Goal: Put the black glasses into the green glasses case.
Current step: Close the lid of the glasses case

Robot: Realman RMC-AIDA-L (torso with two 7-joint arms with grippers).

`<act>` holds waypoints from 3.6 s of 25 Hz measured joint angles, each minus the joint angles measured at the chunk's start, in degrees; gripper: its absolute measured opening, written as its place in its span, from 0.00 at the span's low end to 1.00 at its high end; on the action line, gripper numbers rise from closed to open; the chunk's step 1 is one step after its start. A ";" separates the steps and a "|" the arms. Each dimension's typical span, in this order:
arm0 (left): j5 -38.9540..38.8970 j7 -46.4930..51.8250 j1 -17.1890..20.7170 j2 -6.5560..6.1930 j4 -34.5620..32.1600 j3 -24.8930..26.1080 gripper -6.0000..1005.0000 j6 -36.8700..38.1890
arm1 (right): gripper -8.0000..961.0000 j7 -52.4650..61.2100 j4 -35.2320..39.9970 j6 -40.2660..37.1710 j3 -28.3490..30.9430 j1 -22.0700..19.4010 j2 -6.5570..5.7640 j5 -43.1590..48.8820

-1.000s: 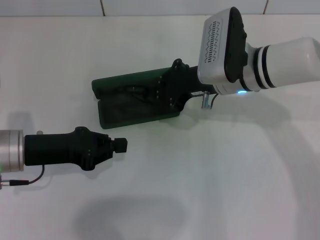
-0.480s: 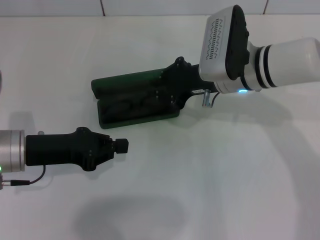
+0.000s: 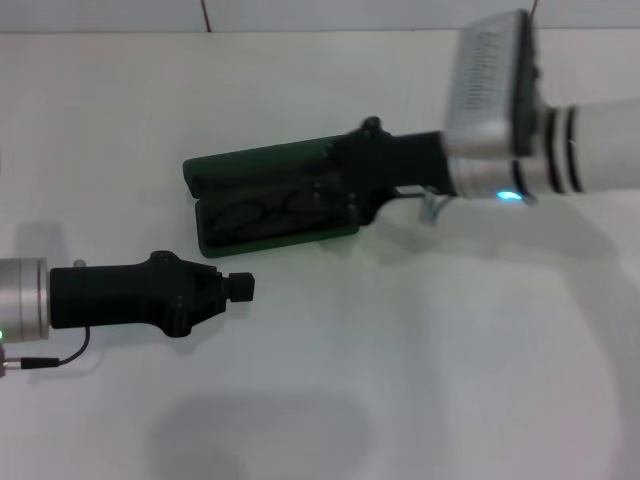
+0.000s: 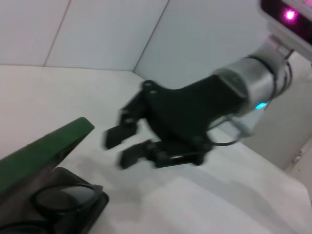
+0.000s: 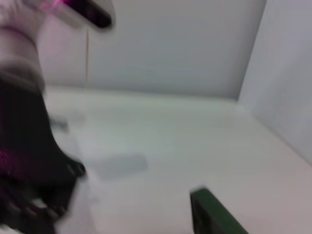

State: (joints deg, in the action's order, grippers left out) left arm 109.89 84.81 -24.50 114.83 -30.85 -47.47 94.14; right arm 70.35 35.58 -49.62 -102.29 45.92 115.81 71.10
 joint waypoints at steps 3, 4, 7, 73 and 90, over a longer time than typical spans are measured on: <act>-0.14 0.00 -0.15 0.15 0.00 0.03 0.06 -2.13 | 0.20 -0.48 1.77 -7.03 5.91 -6.04 -0.23 0.29; -0.15 0.00 -0.23 0.19 0.00 0.05 0.06 -3.18 | 0.20 -0.71 1.93 -9.65 8.41 -8.21 -0.30 0.40; -0.24 0.00 -0.62 0.28 0.00 0.52 0.06 -6.57 | 0.28 -1.96 1.50 -15.90 14.81 -13.42 -0.51 0.44; -5.78 23.66 0.27 5.19 -21.41 -4.77 0.08 -24.61 | 0.92 -13.04 -8.95 -28.80 26.28 -24.11 -1.19 1.99; 10.74 59.99 -0.76 5.34 -26.50 -43.43 0.08 -71.86 | 0.92 -13.04 -8.95 -28.87 26.26 -24.22 -1.45 1.64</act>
State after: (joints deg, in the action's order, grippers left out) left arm 120.63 144.80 -25.27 120.17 -57.35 -90.90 22.28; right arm 57.31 26.63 -78.49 -76.03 21.71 114.36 72.74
